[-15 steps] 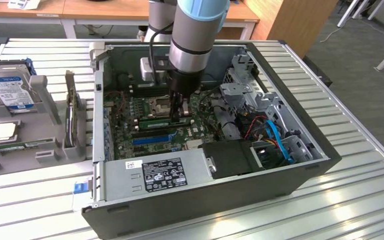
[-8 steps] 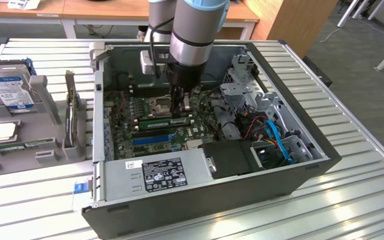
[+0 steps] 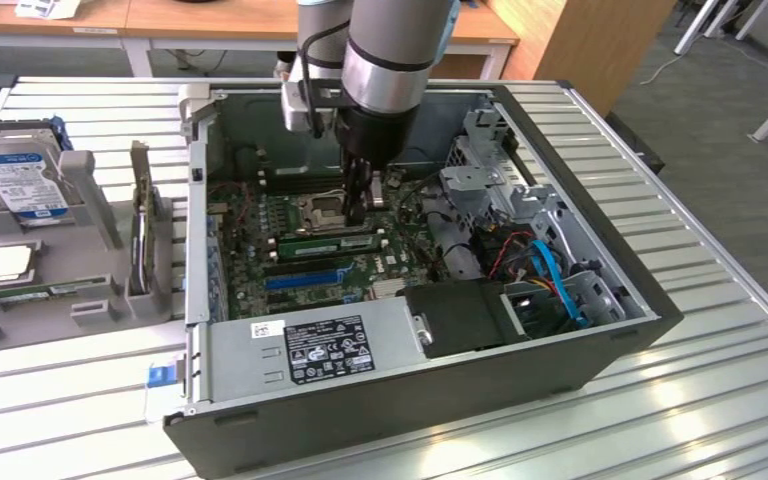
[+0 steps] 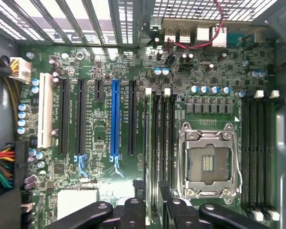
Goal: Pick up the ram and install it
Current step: 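Insert the ram into the slot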
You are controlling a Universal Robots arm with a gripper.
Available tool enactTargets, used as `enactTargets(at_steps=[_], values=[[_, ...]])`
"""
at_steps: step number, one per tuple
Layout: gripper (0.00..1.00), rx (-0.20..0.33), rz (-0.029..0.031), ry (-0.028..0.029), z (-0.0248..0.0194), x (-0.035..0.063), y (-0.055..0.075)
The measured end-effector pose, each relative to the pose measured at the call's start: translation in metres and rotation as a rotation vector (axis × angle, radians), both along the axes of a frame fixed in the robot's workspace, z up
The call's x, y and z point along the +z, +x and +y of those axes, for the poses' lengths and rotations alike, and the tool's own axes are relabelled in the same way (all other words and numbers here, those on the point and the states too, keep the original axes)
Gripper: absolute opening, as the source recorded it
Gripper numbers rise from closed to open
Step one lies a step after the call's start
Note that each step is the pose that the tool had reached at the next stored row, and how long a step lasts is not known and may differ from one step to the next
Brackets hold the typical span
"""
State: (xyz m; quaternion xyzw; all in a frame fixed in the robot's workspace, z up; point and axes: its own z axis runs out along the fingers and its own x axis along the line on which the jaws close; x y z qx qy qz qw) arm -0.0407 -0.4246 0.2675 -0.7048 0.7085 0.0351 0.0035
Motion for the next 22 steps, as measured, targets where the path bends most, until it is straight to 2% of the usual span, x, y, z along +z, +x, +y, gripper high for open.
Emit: enactTargets(at_steps=[22], values=[[0.25, 0.0, 0.0, 0.0, 0.0, 0.0628, 0.004]])
